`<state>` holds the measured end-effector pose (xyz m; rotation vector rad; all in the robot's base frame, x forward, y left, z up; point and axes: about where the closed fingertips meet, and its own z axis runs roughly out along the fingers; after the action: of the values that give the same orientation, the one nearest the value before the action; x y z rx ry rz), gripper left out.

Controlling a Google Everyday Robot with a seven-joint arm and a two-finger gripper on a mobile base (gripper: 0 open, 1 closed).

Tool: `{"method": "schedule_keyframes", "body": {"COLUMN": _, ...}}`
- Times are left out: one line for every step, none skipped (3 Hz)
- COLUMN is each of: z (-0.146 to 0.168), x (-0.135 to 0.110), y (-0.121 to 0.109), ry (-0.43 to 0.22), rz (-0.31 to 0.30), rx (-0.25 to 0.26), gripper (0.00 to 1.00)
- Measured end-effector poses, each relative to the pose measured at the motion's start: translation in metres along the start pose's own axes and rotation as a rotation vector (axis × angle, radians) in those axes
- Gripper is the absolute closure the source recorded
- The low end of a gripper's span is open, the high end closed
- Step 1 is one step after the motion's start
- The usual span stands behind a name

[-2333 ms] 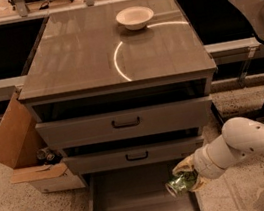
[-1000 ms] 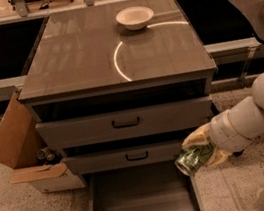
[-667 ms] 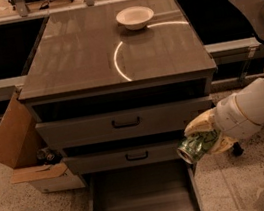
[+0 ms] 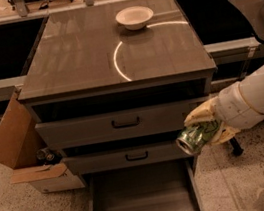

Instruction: Pick green can from bottom drawer and place on counter

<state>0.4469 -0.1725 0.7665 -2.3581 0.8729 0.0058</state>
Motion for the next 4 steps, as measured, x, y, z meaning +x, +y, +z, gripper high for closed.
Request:
{"method": "schedule_keyframes", "body": {"z": -0.037, "x": 0.006, "y": -0.033, "ry": 0.003, "rz": 0.017, "rx": 0.045, "gripper": 1.00}}
{"method": "schedule_keyframes", "body": {"z": -0.063, "x": 0.023, "y": -0.068, "ry": 0.011, "rz": 0.079, "rx": 0.083, "gripper": 1.00}}
{"method": "schedule_keyframes", "body": {"z": -0.074, "x": 0.049, "y": -0.108, "ry": 0.014, "rz": 0.204, "rx": 0.141, "gripper": 1.00}}
{"method": "schedule_keyframes", "body": {"z": -0.074, "x": 0.049, "y": -0.108, "ry": 0.014, "rz": 0.204, "rx": 0.141, "gripper": 1.00}}
